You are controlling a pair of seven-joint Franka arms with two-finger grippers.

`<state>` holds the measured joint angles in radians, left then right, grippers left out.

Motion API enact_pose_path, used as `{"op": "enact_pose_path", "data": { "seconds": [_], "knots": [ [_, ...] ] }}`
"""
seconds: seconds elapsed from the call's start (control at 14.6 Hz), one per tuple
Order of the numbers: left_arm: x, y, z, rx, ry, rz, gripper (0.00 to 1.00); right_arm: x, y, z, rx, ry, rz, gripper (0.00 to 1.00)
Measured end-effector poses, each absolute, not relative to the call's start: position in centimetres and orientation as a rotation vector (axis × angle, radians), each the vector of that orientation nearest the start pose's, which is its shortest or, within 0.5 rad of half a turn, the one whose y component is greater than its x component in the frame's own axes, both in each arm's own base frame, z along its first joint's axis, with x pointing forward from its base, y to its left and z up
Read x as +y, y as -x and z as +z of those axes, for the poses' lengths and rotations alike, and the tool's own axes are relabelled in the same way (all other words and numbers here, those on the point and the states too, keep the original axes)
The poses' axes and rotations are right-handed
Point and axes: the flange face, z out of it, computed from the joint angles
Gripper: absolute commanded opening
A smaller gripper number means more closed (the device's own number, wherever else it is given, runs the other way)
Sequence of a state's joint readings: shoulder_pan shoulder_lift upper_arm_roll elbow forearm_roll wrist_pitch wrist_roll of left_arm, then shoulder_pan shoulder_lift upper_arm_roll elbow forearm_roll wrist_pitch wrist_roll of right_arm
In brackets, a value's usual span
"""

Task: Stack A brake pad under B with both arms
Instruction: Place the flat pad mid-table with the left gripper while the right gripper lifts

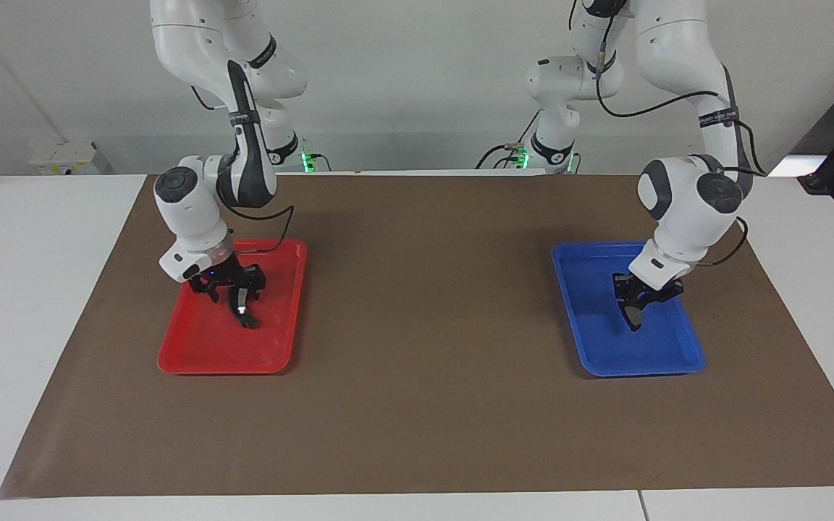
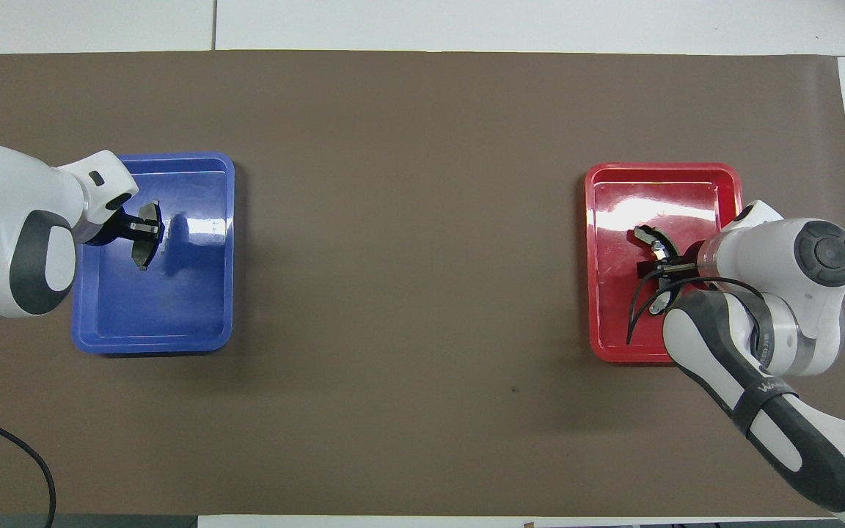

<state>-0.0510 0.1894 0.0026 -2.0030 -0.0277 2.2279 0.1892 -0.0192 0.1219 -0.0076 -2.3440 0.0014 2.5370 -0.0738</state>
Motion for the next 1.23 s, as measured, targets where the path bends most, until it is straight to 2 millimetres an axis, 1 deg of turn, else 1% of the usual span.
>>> {"op": "enact_pose_path", "data": {
  "seconds": [0.07,0.14,0.2,0.27,0.34,0.41,0.61,0.68,0.75,0.82,0.89,1.09,1.23],
  "knots": [
    [-4.1,-59.5,38.0,0.36,3.159,-0.075,0.01,-1.4,-52.0,28.8,-0.073,3.142,-0.113,0.51],
    [-5.8,-59.7,38.7,0.38,3.171,-0.09,0.01,-1.4,-52.1,28.9,-0.073,3.142,-0.114,0.42],
    [-8.1,-59.6,39.0,0.392,3.177,-0.098,0.01,-1.3,-52.1,28.9,-0.074,3.142,-0.115,0.31],
    [-11.3,-59.1,39.0,0.391,3.184,-0.096,0.01,-1.3,-52.2,29.0,-0.075,3.142,-0.117,0.18],
    [-15.0,-58.3,39.0,0.375,3.19,-0.089,0.01,-1.3,-52.3,29.2,-0.075,3.142,-0.113,0.05],
    [-18.7,-57.3,39.0,0.359,3.196,-0.082,0.01,-1.3,-52.6,29.6,-0.075,3.142,-0.101,0.0],
    [-28.3,-53.4,39.1,0.279,3.22,-0.085,0.01,-1.3,-54.1,31.8,-0.063,3.141,-0.081,0.0],
    [-31.2,-52.0,39.1,0.235,3.234,-0.101,0.01,-1.3,-54.6,32.5,-0.061,3.141,-0.083,0.0],
    [-33.6,-50.8,38.7,0.208,3.243,-0.109,0.01,-1.4,-54.9,32.9,-0.06,3.14,-0.088,0.0],
    [-35.4,-49.9,38.0,0.187,3.251,-0.115,0.01,-1.4,-55.1,33.2,-0.06,3.14,-0.092,0.0],
    [-36.6,-49.5,36.9,0.163,3.257,-0.121,0.01,-1.4,-55.2,33.5,-0.06,3.14,-0.09,0.0],
    [-38.5,-49.1,32.8,0.09,3.259,-0.108,0.01,-1.4,-55.8,34.9,-0.06,3.139,-0.061,0.0],
    [-39.5,-48.6,30.8,0.04,3.258,-0.096,0.01,-1.4,-56.4,36.4,-0.06,3.139,-0.045,0.0]
  ]
}}
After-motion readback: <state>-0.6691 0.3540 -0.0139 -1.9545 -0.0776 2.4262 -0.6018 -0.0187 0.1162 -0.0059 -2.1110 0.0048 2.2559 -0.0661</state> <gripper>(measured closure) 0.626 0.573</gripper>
